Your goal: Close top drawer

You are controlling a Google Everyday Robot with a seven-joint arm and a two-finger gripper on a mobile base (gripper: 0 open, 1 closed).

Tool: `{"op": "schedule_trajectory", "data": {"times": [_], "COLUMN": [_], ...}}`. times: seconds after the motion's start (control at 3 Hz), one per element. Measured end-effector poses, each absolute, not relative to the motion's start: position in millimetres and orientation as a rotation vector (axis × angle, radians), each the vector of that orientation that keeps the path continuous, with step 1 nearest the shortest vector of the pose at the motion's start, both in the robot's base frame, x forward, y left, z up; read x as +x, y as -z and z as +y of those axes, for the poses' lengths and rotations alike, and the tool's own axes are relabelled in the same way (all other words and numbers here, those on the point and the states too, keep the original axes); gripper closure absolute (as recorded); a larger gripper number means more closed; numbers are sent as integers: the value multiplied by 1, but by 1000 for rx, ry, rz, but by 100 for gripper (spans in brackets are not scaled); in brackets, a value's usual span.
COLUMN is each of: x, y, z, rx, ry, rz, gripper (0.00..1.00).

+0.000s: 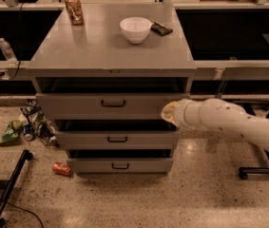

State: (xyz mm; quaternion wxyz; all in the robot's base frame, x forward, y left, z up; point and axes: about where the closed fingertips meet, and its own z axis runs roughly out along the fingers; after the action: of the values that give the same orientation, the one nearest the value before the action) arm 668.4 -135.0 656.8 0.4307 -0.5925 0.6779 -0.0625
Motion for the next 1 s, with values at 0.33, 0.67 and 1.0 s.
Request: {"op": "schedule_trajectory", "data": {"times": [0.33,0.67,1.0], "x": [608,577,559], "y": [-656,-665,-701], "z": [-131,-127,-117], "rx": [-1432,-1362,-1289], "ry": [64,-40,-159], "rz": [1762,1781,1677], "gripper": [100,100,100]}}
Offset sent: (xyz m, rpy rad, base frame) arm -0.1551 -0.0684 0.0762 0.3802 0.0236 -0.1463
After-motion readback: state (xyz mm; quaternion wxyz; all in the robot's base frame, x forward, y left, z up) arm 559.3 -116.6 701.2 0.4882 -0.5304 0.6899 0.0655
